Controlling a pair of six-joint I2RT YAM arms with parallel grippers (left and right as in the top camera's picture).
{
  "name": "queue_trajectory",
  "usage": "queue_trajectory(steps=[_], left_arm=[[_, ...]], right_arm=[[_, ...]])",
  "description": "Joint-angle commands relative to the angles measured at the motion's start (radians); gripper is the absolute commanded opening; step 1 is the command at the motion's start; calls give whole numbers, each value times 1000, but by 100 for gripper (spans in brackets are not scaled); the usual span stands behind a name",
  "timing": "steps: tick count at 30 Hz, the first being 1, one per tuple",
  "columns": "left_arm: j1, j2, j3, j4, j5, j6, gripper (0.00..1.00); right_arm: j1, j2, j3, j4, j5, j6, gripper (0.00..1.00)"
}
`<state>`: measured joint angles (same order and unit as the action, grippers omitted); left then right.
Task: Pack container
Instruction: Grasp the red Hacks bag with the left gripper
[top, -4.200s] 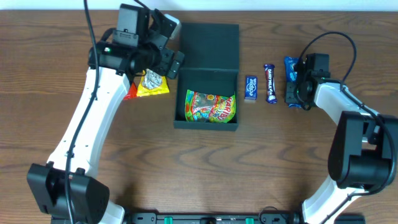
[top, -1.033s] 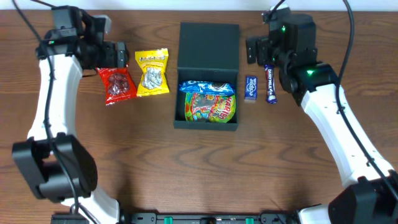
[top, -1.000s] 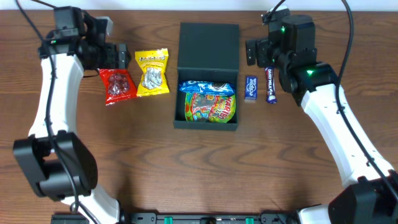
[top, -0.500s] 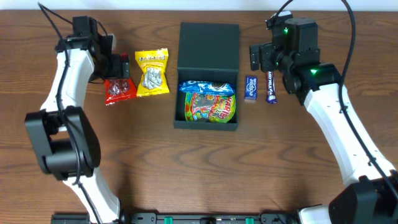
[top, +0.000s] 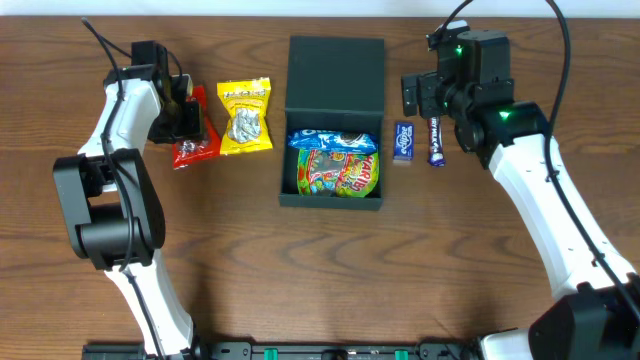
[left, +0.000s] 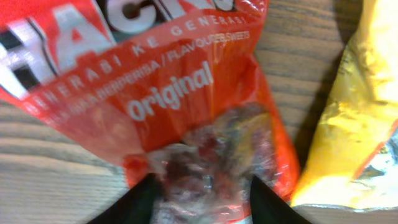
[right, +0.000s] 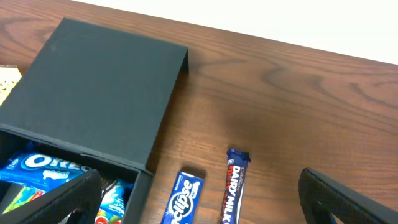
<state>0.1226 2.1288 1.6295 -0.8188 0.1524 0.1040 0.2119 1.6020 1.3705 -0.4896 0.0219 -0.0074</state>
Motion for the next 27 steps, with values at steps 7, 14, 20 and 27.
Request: queue_trajectory(steps=[7,14,20,27], left_arm=[[2,13,16,-4,-30,-4,6],[2,-40,20,-8,-29,-5,6],[1,-177,23,-3,-29,-15,6],[0,-351,23,-10,-17,-15,6]], right_arm=[[-11,2,4,-4,-3,14,99],[-11,2,4,-5,10,14,99],[-11,2,4,-4,74,14,99],[-15,2,4,0,83,14,99]])
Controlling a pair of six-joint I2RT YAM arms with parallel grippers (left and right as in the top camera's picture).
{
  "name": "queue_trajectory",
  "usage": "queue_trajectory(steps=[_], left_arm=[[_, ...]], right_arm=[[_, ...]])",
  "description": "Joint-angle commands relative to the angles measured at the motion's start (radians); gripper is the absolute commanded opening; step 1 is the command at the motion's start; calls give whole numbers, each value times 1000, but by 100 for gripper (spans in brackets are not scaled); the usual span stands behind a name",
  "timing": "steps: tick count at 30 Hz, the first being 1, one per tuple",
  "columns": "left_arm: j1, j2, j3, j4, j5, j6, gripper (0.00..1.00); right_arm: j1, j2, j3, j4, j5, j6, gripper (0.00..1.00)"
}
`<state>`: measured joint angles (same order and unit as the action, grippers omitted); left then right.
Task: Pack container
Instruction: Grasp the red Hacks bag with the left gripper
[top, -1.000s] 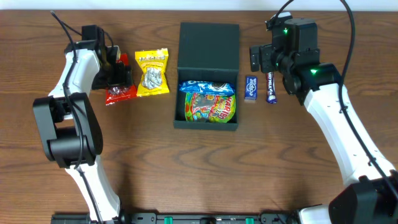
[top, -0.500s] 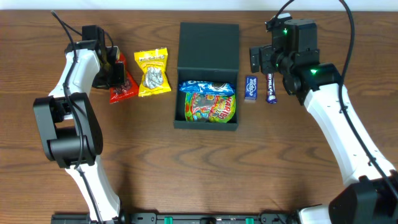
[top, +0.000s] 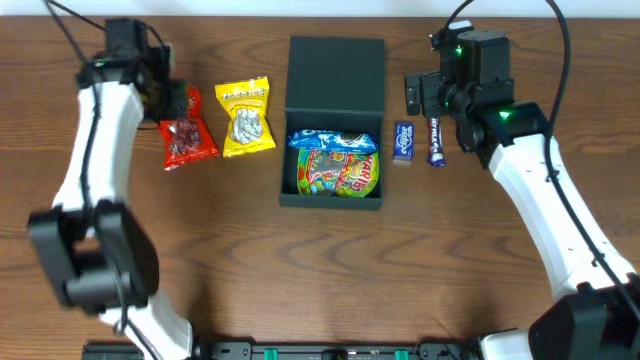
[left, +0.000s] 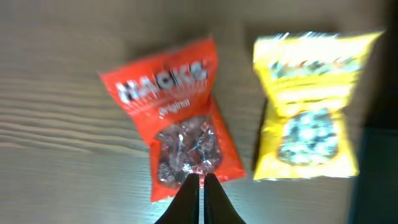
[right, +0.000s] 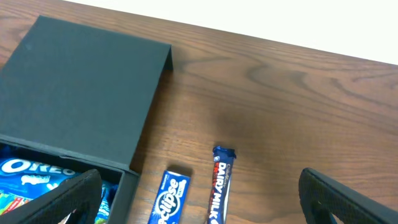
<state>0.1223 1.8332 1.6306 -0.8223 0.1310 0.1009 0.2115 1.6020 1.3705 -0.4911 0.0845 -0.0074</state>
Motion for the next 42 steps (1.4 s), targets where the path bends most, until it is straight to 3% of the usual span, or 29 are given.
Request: queue_trajectory(steps=[1,4,5,6,7,8,25,35,41,42], left_arm=[[0,-71,22,-8,4,-12,6],[0,-109,22,-11,3,-12,6],[0,-110,22,-12,3,-12,15],[0,-109,21,-14,4,-12,44],[0,-102,21,-17,4,-12,81],[0,-92,21,-21,4,-12,97],[0,231,21,-51,15,-31,95],[0,350,21,-26,-122,-241,95],[0,357,21,15,-120,-266,95],[0,357,21,19,-120,-266,100]], right_arm=[[-17,2,4,2,21,14,99],[-22,2,4,1,21,14,99],[-23,2,4,1,21,14,99],[-23,2,4,1,21,14,99],[-23,2,4,0,21,14,99],[-23,2,4,0,20,14,99],[-23,2,4,-23,20,14,99],[-23,2,4,-23,20,14,99],[-23,2,4,-23,20,14,99],[-23,2,4,-23,20,14,99]])
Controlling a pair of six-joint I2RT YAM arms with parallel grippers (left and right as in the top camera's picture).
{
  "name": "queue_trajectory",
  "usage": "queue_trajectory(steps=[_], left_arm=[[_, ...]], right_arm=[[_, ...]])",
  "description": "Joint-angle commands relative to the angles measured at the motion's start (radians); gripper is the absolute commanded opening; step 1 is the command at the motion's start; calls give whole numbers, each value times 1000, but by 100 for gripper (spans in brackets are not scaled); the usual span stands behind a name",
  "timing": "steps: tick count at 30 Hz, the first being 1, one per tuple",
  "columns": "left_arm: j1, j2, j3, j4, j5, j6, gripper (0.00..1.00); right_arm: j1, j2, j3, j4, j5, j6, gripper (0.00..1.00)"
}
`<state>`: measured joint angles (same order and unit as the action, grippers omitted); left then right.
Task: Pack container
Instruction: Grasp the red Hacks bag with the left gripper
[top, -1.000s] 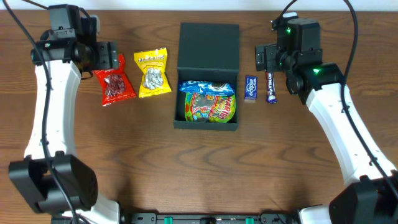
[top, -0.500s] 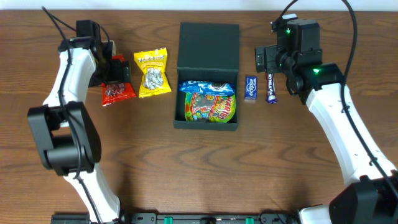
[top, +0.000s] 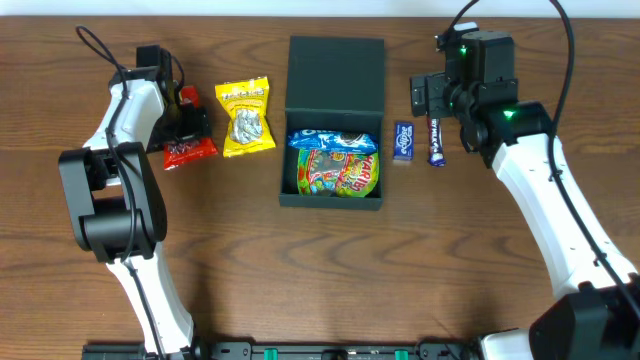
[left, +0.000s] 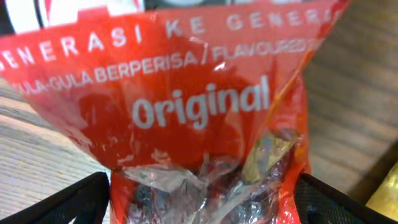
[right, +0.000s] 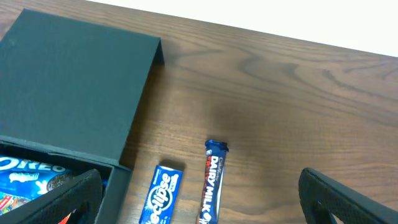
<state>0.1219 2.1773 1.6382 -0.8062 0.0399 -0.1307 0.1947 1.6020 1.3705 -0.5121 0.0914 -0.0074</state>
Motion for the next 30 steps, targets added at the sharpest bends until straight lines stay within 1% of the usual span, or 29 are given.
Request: queue_trajectory(steps=[1,3,4,5,7,8,9,12,13,18,24,30], left_arm=[[0,13,13,6,-29,-34,86],[0,13,13,8,-29,-34,61],[0,13,13,8,-29,-34,54],[0,13,13,8,-29,-34,48],[0,13,13,8,-29,-34,45],[0,13,13,7,-29,-34,42],[0,13,13,6,-29,-34,36],[0,13,13,-2,-29,-29,12],[0,12,14,-7,-29,-30,6],[0,-17,16,-53,-27,-30,6],[-11,-138,16,-83,-21,-29,6],[-91,-313,16,-84,-21,-26,6]], right_arm=[[-6,2,4,-2,13,14,99],[-6,2,4,-3,13,14,99],[-6,2,4,-3,13,14,99],[-6,2,4,-3,13,14,99],[-6,2,4,-3,13,15,99],[-6,2,4,-3,13,14,99],[-6,2,4,-2,13,14,99],[-6,2,4,-2,13,14,99],[-6,2,4,-2,13,14,99],[-7,2,4,-2,19,14,99],[-27,2,4,-1,53,20,99],[-82,2,4,-1,88,129,99]])
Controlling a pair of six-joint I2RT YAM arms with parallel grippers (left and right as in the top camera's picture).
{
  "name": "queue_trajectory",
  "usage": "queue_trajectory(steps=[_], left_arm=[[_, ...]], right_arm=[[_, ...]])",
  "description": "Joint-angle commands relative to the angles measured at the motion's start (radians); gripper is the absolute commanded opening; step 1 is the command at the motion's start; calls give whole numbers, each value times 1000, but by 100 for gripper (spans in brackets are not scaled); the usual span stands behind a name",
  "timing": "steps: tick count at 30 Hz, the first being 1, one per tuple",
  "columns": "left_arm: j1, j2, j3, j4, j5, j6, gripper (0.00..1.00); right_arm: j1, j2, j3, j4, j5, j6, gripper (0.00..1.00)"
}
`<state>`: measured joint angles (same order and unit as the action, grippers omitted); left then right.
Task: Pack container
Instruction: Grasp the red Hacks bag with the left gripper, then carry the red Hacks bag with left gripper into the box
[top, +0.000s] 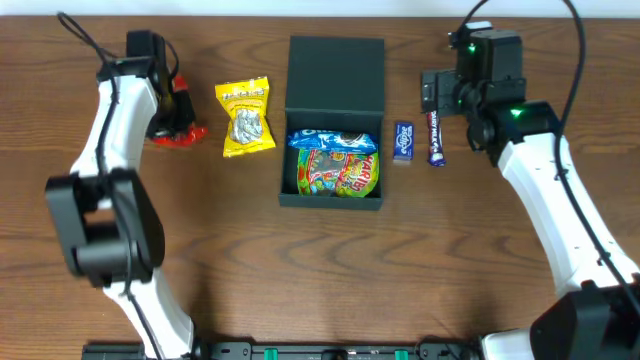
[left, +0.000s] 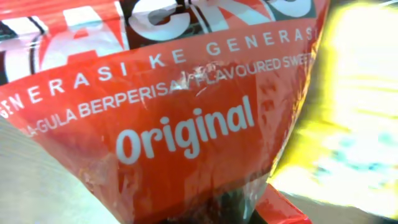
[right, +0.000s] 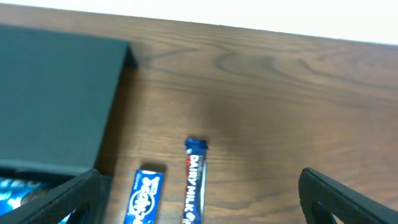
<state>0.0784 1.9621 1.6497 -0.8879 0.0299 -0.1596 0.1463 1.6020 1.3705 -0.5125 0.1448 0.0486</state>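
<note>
A red Hacks candy bag (left: 186, 112) fills the left wrist view. It hangs bunched from my left gripper (left: 242, 208), which is shut on its lower end; the fingers are mostly hidden by the bag. From overhead, the left gripper (top: 165, 108) holds the red bag (top: 186, 132) at the far left. A yellow snack bag (top: 245, 117) lies between it and the black box (top: 290, 200), which holds Oreo and gummy packs. My right gripper (top: 437, 92) (right: 199, 208) stands open behind a blue Eclipse pack (right: 142, 198) and a Dairy Milk bar (right: 191, 186).
The box's lid (top: 335, 72) lies open flat behind the box. The table's far edge meets a white wall (right: 249, 15) just beyond the right gripper. Bare wood (top: 330, 280) spans the front half of the table.
My left gripper was open low around the red bag as it lay on the table. Now it is shut on the bag, which is bunched and raised. The right gripper has shifted slightly right.
My left gripper first stood low with its fingers on the red bag. Then it was shut and high above the bag, which lay flat. Then it was open around the bag, and now it grips it. The right gripper stayed open behind the bars, shifting right.
</note>
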Motion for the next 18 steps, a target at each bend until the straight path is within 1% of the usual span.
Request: queue_trajectory(steps=[1,4,10,15,18], left_arm=[[-70,-119,5,-2,-11,2,6],[-142,-155,5,-2,14,2,6],[-327,-143,4,2,140,-2,6],[-470,-122,4,2,148,-8,6],[-537,-106,4,-1,148,-47,6]], right_arm=[[-45,2,4,-2,34,87,99],[-72,2,4,-2,34,121,99],[-113,2,4,-1,34,142,99],[-131,2,4,0,34,142,99],[-135,2,4,-1,34,142,99]])
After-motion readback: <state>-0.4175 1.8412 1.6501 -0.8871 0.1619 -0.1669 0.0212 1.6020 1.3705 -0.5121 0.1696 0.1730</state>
